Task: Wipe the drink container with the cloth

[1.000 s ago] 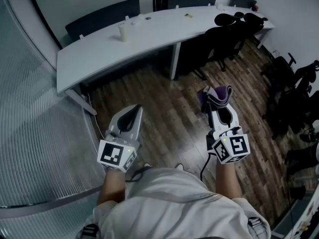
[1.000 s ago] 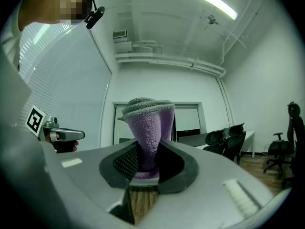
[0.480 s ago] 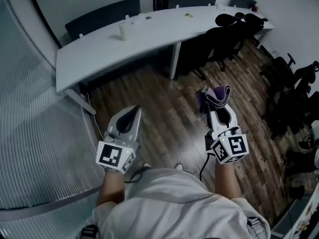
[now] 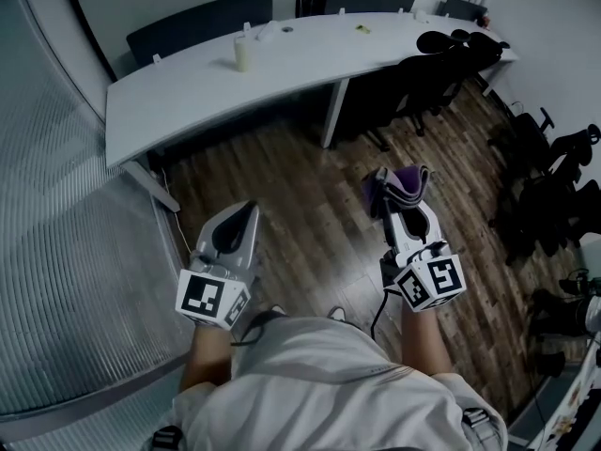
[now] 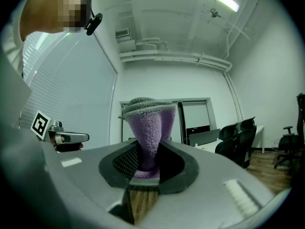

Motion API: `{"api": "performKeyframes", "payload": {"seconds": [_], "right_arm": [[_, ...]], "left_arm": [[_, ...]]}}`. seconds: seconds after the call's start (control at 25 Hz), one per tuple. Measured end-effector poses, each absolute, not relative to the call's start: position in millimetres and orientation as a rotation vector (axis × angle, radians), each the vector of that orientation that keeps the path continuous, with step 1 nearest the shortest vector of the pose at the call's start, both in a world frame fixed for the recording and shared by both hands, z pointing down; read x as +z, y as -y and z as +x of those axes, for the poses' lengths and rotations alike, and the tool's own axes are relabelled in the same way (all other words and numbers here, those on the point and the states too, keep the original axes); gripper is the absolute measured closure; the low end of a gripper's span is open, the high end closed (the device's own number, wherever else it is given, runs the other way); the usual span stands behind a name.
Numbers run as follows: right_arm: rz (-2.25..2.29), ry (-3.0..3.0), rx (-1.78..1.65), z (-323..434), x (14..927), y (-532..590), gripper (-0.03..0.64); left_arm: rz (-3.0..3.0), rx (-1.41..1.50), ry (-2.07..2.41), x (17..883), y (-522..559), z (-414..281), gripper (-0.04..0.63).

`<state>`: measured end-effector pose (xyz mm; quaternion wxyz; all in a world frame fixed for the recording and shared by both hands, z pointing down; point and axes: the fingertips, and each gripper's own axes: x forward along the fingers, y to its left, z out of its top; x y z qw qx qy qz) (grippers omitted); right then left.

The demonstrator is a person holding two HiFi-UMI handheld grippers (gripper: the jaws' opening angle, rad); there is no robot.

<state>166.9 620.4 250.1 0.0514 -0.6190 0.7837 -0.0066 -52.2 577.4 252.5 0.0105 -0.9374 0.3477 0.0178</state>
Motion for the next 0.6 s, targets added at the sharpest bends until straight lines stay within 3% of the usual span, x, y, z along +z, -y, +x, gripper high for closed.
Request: {"api": "performKeyframes", "payload": {"seconds": [0.24,0.6], "right_arm": [[-1.85,-2.481,-0.009,103.6,262.1,-594.4,0.523],[-1.8,-2.578,-0.033,85.7,274.3,-541.3,0.522]], "left_arm": [[-2.928,0.111,-1.125,251.0,-556.6,-107.7,0.594],[-2.952,0.063,-1.146,268.9,-510.4,-118.5,0.594]]}}
